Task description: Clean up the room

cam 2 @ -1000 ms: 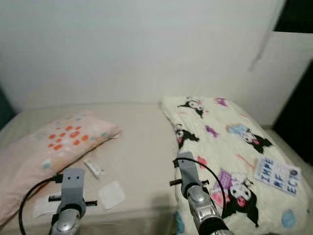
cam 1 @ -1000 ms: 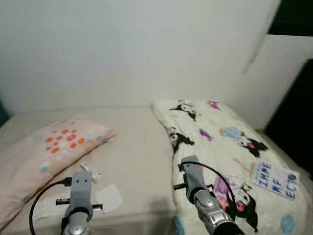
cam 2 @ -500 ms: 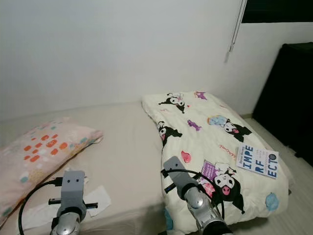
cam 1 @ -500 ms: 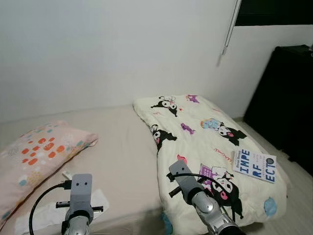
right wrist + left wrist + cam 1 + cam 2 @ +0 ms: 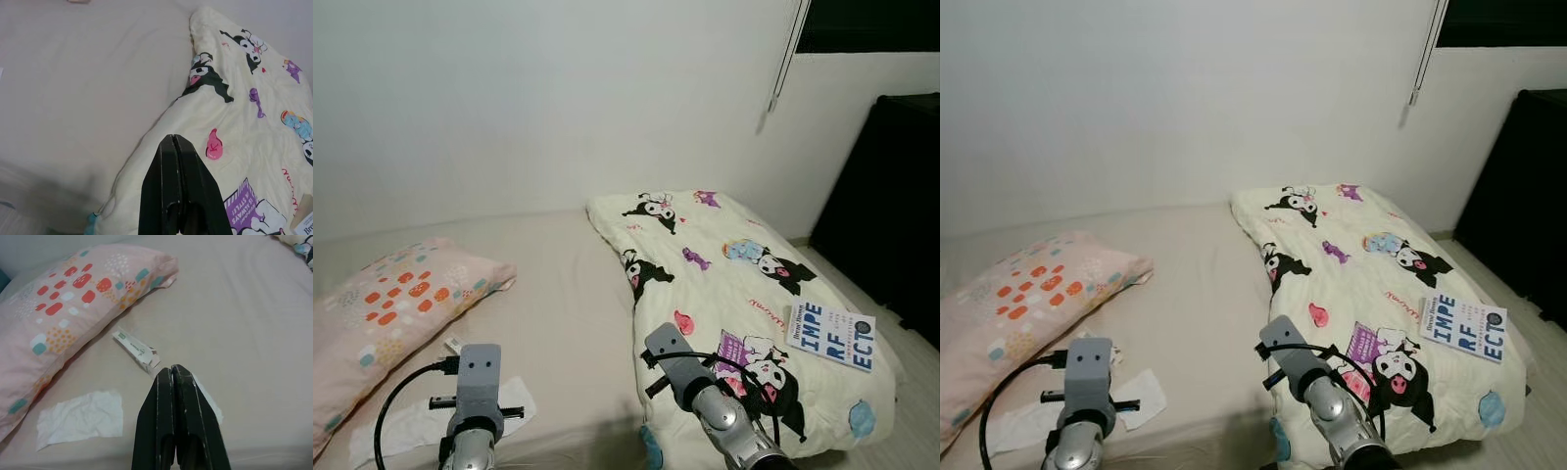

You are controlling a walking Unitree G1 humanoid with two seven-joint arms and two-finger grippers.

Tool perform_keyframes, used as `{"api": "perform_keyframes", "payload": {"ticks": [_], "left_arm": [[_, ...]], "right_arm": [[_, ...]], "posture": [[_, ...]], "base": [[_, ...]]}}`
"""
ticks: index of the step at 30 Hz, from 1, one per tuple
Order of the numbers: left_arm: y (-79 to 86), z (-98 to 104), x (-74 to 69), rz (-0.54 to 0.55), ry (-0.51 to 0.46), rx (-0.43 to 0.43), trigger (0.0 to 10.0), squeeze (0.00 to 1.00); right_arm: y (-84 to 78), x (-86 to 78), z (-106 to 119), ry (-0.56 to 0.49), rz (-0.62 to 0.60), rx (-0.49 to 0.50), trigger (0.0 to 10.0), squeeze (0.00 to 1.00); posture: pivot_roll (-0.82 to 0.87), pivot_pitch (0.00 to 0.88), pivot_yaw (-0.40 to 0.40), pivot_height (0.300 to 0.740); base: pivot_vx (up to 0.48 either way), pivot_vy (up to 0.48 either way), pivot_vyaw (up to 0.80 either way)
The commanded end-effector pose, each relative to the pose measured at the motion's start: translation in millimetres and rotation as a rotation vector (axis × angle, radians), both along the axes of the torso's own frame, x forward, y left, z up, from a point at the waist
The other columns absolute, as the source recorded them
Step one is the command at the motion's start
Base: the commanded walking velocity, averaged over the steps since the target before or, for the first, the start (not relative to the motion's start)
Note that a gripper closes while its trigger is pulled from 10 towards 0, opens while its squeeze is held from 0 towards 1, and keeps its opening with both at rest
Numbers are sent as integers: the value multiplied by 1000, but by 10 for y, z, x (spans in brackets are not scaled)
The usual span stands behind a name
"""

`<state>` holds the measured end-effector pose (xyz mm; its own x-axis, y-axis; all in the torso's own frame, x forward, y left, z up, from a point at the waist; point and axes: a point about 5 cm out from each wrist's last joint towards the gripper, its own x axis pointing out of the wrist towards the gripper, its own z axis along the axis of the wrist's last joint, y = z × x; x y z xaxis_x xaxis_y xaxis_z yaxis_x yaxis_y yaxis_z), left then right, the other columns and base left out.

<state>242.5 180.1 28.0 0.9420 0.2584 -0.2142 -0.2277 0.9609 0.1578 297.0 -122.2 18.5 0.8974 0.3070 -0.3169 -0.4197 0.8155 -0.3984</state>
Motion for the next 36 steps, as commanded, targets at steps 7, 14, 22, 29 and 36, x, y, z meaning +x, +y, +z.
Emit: {"api": "perform_keyframes", "payload": {"ticks": [7, 14, 22, 29, 36], "left_arm": [[-4, -13, -28, -8, -3, 2, 10000, 0], [-6, -9, -33, -9, -7, 3, 10000, 0], [2, 1, -33, -8, -11, 4, 10000, 0], [8, 4, -29, -7, -11, 4, 10000, 0], [21, 23, -19, 11, -10, 6, 10000, 0]], "right_arm": [[15, -17, -9, -1, 0, 19, 10000, 0], [21, -20, -8, -4, 2, 21, 10000, 0], [22, -25, -11, -5, 1, 22, 10000, 0], [19, -26, -12, -6, -1, 20, 10000, 0], [15, -19, -4, -11, -2, 20, 10000, 0]], "posture": [[6, 0, -30, 740], [9, 0, -30, 740], [9, 0, -28, 740], [8, 0, -28, 740], [9, 0, -29, 740]], "base": [[0, 388, 0], [0, 393, 0], [0, 396, 0], [0, 393, 0], [0, 32, 0]]}}
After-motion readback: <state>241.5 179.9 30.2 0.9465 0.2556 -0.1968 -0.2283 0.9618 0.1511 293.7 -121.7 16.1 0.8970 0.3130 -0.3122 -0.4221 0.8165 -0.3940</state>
